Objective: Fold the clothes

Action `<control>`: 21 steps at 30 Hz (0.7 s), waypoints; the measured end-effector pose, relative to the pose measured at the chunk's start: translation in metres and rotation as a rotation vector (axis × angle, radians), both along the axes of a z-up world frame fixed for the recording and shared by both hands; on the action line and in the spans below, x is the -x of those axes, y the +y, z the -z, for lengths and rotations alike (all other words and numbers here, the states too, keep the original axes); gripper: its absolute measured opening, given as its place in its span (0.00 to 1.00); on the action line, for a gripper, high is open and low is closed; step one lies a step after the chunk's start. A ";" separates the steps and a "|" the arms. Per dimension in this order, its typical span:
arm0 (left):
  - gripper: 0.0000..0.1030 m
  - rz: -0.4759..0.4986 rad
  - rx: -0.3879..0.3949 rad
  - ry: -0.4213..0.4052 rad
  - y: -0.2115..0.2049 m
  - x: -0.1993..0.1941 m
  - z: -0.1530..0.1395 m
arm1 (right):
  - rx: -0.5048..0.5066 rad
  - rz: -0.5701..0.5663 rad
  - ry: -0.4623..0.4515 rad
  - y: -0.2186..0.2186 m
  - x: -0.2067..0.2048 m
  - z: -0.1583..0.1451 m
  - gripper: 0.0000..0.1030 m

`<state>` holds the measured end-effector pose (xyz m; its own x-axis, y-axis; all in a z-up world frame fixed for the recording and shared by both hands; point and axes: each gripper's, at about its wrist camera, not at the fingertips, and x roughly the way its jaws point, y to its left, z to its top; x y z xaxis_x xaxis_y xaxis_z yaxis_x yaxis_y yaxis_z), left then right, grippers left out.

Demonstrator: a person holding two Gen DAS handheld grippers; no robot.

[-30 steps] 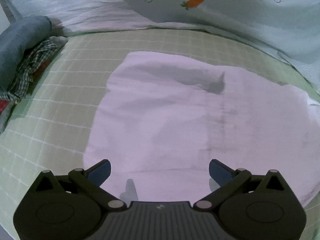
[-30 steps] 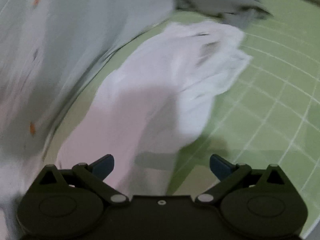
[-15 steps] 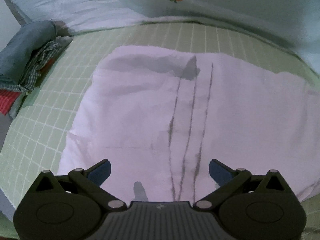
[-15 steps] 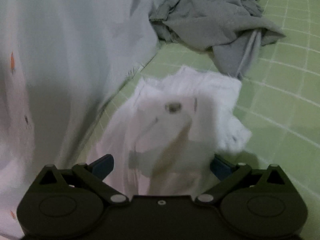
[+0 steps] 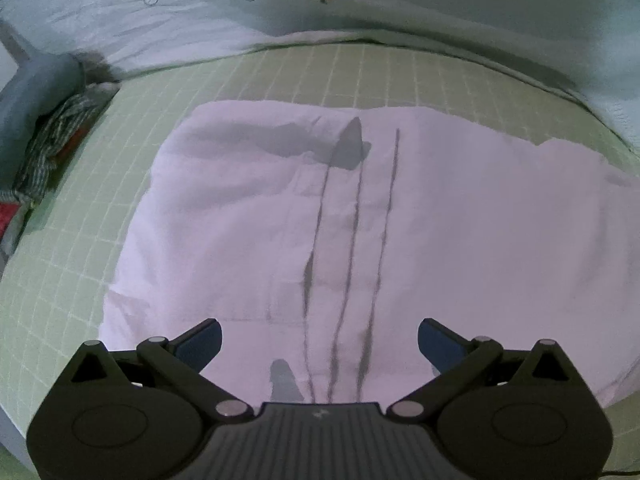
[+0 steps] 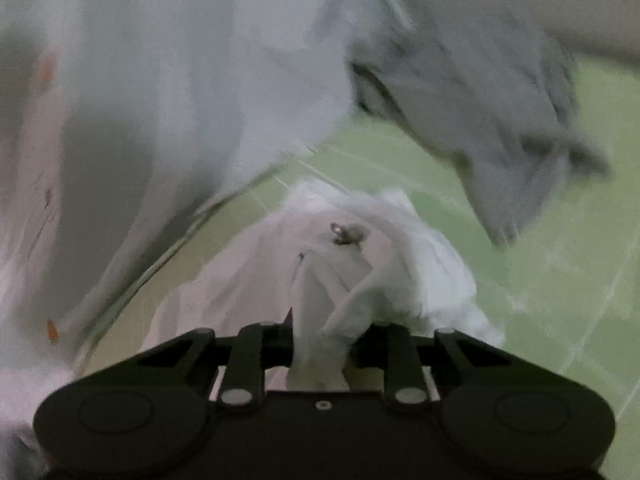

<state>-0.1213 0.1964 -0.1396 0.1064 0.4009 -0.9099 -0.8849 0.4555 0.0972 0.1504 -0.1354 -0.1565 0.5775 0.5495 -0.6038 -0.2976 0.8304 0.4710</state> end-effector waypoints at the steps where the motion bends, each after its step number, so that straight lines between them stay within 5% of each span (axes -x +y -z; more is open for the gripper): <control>1: 1.00 0.003 -0.003 0.008 0.003 0.002 0.001 | 0.027 -0.019 -0.046 0.007 0.006 -0.009 0.21; 8: 1.00 -0.046 -0.004 -0.056 0.021 0.048 -0.004 | 0.183 -0.169 -0.329 0.069 0.058 -0.066 0.20; 13: 1.00 -0.074 -0.027 -0.088 0.034 0.087 -0.009 | 0.310 -0.414 -0.540 0.135 0.130 -0.085 0.19; 18: 1.00 -0.087 -0.019 -0.122 0.045 0.115 -0.009 | 0.438 -0.678 -0.549 0.197 0.212 -0.050 0.21; 21: 1.00 -0.081 -0.016 -0.131 0.051 0.126 -0.009 | 0.549 -0.821 -0.466 0.225 0.250 -0.009 0.34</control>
<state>-0.2470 0.2476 -0.1306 0.1902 0.4274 -0.8838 -0.9242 0.3816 -0.0144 -0.0997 0.0893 -0.1474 0.3933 0.5940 -0.7017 -0.9102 0.3593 -0.2060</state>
